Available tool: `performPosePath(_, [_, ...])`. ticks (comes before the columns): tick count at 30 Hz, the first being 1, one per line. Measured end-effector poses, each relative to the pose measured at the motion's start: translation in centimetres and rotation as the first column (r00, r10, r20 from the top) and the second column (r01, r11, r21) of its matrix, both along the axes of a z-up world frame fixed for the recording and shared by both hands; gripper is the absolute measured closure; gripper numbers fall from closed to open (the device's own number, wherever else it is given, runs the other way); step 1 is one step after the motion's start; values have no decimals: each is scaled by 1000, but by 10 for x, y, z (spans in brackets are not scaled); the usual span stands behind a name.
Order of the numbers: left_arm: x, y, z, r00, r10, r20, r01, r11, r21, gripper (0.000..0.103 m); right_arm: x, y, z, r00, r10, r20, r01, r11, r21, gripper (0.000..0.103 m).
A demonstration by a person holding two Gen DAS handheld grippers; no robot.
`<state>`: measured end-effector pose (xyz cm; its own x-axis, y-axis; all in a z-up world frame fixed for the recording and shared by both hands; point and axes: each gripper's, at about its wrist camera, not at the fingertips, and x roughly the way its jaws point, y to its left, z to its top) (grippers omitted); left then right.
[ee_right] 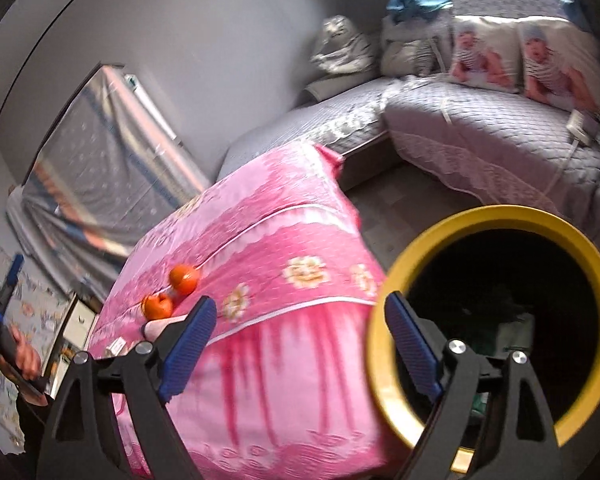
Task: Collect trash
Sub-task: 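Move both open tools back over the bed, then grasp the pink printed box with the left tool while the right tool approaches the pink tube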
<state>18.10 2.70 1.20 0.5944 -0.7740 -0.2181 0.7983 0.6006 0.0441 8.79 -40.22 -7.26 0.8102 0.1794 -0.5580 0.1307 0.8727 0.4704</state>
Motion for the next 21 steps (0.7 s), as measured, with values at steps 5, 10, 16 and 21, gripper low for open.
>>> performPosePath(5, [-7,37,-60,992,-86,-87,99,982,163,8,27,38,6,997,68,-26,-69,997,-34,20])
performPosePath(10, [12,56,-106,973,-109,-205,159,957,244,8,47,77,12,991,126,-54,-129,989,-73,20])
performPosePath(16, [50,76,-139,941,-105,-322,198,942,270,8,60,98,12,984,161,-79,-169,980,-106,20])
performPosePath(21, [68,74,-148,932,-110,-346,214,936,280,8,69,106,9,980,168,-104,-180,976,-120,20])
